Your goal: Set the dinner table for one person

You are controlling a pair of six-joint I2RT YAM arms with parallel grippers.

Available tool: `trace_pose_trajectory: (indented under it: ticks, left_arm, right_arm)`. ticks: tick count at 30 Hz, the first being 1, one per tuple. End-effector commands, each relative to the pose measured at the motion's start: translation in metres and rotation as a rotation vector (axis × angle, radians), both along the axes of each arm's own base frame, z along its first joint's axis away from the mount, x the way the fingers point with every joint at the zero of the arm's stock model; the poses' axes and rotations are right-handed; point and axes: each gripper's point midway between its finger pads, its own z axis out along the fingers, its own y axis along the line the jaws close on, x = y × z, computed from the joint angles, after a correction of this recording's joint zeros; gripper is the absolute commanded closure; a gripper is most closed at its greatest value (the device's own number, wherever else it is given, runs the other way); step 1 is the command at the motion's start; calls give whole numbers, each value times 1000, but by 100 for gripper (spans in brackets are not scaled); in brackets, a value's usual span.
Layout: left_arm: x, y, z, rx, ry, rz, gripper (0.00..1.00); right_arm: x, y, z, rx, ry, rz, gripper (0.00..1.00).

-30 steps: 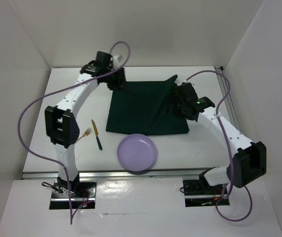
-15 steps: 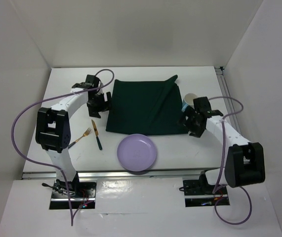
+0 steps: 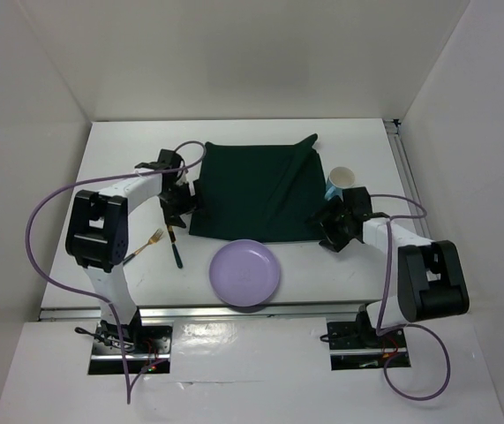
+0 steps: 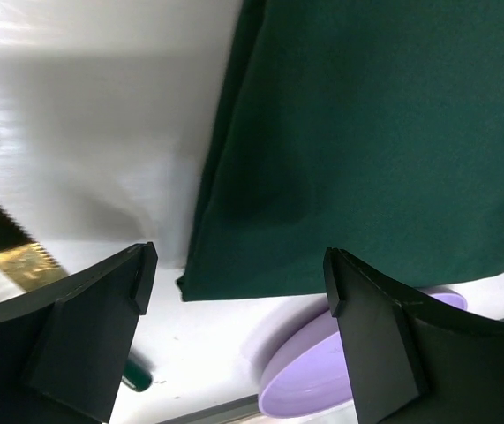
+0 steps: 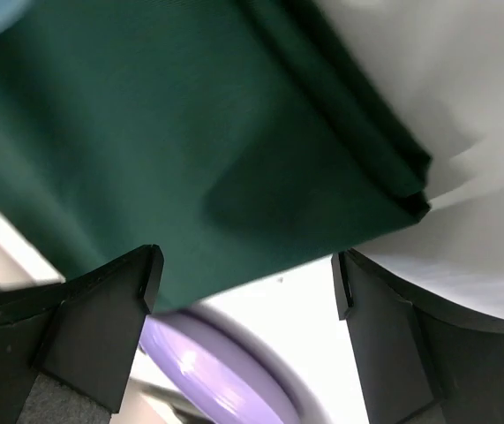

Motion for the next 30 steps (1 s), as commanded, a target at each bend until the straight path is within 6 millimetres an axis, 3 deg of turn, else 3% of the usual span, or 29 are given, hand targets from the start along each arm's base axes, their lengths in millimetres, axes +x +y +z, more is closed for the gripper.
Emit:
trace_pose_trajectory:
  ticks: [1,8,11,13,14,15,16,17,20,21,23,24,26,27,28,30]
  left_arm:
    - [-2,-13,-5,-44,22,17,5]
    - [-13,-10,-28,-28,94,92,5]
    - [-16,-18,-37,-54,118,87,15]
    - [-16,-18,-37,-56,121,97,33]
    - [-13,-19,-32,-58,115,97,64]
    - [-10,-17,-30,-45,111,101,81]
    - [-8,-16,-28,-35,106,95,92]
    - [9,-10,-11,-27,52,104,100]
    - [29,1,23,-25,-7,116,100]
    - [55,7,51,-40,-87,136,100]
    - [74,17,78,-48,-126,141,100]
    - [101,19,117,-64,-229,149,100]
    - [115,28,136,-56,-249,150,100]
    - [130,36,168,-64,-328,166,100]
    - [133,40,178,-61,-352,166,100]
    - [132,45,178,-81,-347,172,100]
  right_arm:
    - [16,-1,1,-10,3,-124,11]
    - [6,0,-22,-36,53,-188,11]
    - [8,6,-30,-44,66,-182,17]
    - [14,7,-30,-57,60,-191,33]
    - [22,13,-23,-51,41,-181,57]
    - [27,11,-22,-66,31,-182,69]
    - [33,12,-17,-68,12,-173,81]
    - [36,13,-12,-71,3,-164,100]
    - [62,25,14,-73,-60,-133,100]
    - [84,34,35,-54,-114,-126,100]
    - [110,43,63,-48,-190,-91,100]
    - [137,54,97,-33,-265,-75,100]
    - [161,62,135,-49,-365,-42,100]
    - [175,71,173,-37,-443,-26,100]
    - [181,70,188,-48,-482,-25,100]
    - [182,70,201,-58,-518,-11,100]
